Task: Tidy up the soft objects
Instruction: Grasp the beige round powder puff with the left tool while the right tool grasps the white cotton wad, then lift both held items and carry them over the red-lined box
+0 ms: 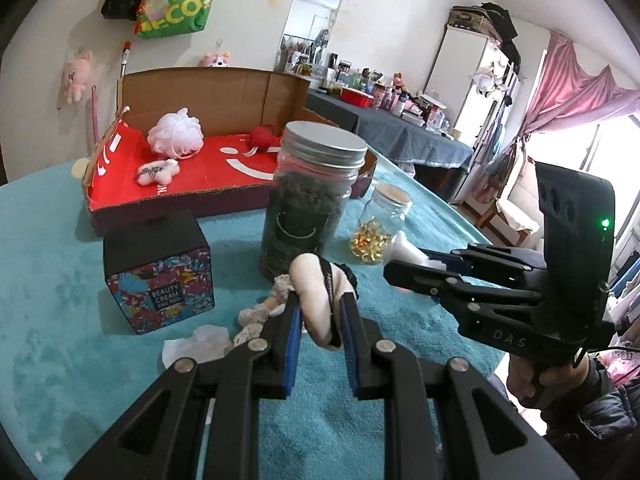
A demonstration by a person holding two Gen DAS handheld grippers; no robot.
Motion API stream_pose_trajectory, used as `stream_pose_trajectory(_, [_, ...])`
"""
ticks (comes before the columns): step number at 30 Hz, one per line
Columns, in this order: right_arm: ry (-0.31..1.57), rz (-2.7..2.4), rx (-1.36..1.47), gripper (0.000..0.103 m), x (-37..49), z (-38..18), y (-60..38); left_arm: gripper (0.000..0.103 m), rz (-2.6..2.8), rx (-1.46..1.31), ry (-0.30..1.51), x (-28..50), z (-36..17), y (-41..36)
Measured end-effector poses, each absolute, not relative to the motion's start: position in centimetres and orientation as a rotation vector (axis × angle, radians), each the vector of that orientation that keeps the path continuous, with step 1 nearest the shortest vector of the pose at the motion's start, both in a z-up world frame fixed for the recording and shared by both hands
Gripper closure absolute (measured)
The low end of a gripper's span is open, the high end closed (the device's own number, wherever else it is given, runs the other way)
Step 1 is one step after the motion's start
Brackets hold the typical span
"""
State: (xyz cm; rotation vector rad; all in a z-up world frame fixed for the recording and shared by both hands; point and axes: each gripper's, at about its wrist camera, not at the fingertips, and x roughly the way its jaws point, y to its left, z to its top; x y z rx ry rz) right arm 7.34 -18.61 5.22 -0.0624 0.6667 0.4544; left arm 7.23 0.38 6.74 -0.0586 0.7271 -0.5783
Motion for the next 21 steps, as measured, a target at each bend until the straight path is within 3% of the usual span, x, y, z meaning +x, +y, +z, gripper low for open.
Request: stream_pose_trajectory(21, [0.664, 0.429, -0.056, 0.084, 7.3, 5.2, -19.4, 0.083, -0.549, -0.079, 0.727, 7.1, 6.6, 1.6])
